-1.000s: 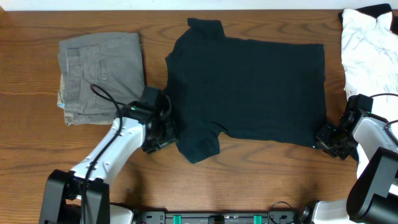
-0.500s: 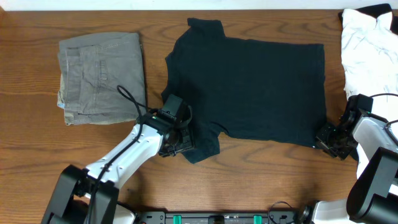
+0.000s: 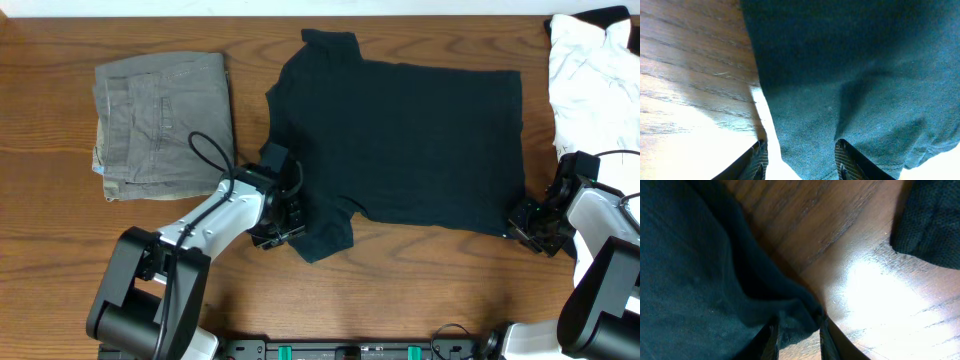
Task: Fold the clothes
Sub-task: 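Grasp the black shirt's lower-left hem and lower-right hem with both grippers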
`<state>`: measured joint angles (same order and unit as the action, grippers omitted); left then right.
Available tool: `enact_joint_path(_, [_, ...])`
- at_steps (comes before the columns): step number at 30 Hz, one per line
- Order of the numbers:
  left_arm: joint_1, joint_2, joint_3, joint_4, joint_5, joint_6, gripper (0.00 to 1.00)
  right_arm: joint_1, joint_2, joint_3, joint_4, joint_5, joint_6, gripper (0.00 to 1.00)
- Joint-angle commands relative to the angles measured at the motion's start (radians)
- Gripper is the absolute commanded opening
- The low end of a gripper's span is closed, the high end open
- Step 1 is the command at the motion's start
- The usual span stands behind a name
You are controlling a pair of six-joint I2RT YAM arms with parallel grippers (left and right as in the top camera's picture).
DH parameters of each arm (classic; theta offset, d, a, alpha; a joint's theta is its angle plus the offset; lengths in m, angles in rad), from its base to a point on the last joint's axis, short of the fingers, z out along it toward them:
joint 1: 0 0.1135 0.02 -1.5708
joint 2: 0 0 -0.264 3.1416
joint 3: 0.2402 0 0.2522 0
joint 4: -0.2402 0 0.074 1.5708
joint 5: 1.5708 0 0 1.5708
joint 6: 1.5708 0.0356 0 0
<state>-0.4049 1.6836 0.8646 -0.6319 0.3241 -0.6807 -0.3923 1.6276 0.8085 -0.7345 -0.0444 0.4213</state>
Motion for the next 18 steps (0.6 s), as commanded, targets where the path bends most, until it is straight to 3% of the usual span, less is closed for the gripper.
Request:
enact_joint_path(1, [0.019, 0.048, -0.028, -0.019, -0.020, 0.014, 0.45, 0.006, 0.014, -0.027, 0.002, -0.012, 0.005, 0.26])
enact_joint_path(9, [0.021, 0.048, -0.024, -0.037, -0.022, 0.053, 0.34, 0.006, 0.014, -0.027, 0.003, -0.012, 0.005, 0.26])
enact_joint_path(16, [0.000, 0.048, -0.012, -0.040, -0.022, 0.078, 0.36, 0.006, 0.014, -0.027, 0.006, -0.012, 0.005, 0.26])
enact_joint_path(18, [-0.006, 0.049, -0.008, -0.044, -0.022, 0.078, 0.42, 0.006, 0.014, -0.027, 0.006, -0.012, 0.005, 0.26])
